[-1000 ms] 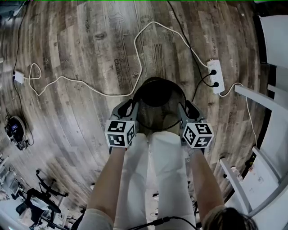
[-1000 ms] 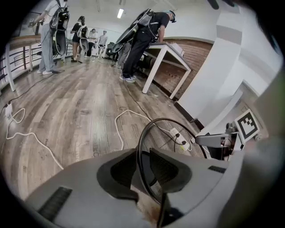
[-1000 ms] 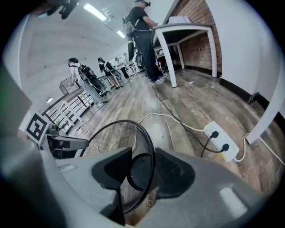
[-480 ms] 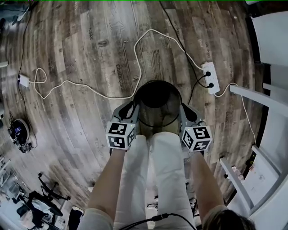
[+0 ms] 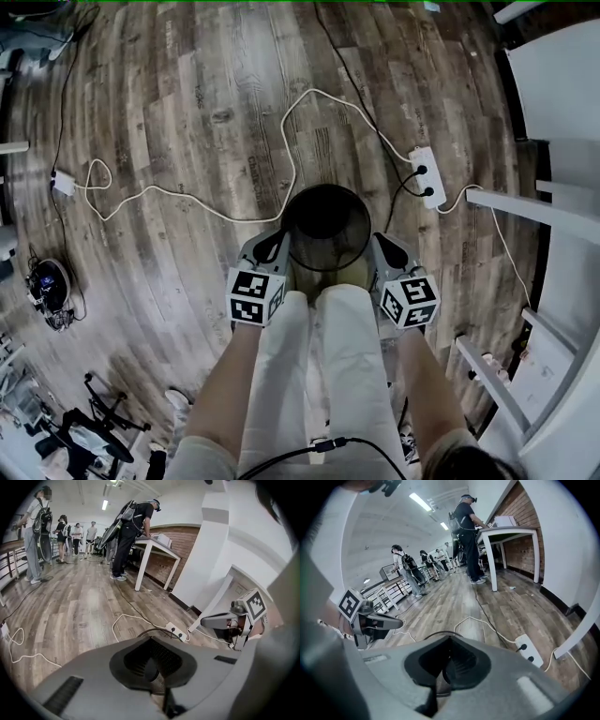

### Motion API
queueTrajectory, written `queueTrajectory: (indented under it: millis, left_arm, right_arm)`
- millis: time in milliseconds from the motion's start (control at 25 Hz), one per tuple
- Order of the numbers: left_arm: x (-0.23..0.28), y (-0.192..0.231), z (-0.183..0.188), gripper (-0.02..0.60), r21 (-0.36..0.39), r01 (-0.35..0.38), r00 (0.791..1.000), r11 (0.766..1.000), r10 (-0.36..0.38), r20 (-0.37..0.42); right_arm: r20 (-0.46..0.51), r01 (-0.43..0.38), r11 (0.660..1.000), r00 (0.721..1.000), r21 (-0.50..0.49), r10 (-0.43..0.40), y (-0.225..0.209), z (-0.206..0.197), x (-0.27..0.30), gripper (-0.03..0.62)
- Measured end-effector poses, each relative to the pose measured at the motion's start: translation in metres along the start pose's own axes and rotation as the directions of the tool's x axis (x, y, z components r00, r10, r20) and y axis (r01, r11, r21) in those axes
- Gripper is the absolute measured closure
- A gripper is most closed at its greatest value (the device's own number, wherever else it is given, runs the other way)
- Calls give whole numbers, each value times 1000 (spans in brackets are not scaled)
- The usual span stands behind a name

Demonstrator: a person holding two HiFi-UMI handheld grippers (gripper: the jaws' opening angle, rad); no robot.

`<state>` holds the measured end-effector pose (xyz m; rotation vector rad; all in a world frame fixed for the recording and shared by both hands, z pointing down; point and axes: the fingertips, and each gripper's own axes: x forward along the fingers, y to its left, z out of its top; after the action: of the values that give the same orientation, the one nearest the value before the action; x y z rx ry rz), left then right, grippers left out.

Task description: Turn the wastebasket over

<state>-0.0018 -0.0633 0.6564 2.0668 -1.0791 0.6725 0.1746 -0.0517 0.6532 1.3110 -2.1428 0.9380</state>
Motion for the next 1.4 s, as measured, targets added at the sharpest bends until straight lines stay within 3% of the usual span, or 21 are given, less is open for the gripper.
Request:
queueTrajectory:
  millis: [600,760,960,1240,1400]
  left_arm:
    - [-116,-43,108,583,45,7,978,999,-17,208]
    - [-152,-50,131,583,31,-30,965,999,21,261]
    - [-195,-70,151,583,66,-35,957,997,14,290]
    - [-245,-90,195,583,42,-53,928,998,34,370]
    - [-271,-108,219,583,74,-42,915,996,9,403]
  right_arm:
    - [156,-107,982,979,-157,132,65,117,-108,594]
    - [200,-111,981,969,-162,143,78,147,-139,595]
    - [251,-118,980,955,-159,156,98,180,-182,594]
    - [274,-140,973,943,-185,188,125,214,-225,595]
    - [296,-151,968,932,-201,207,145,237,-247,594]
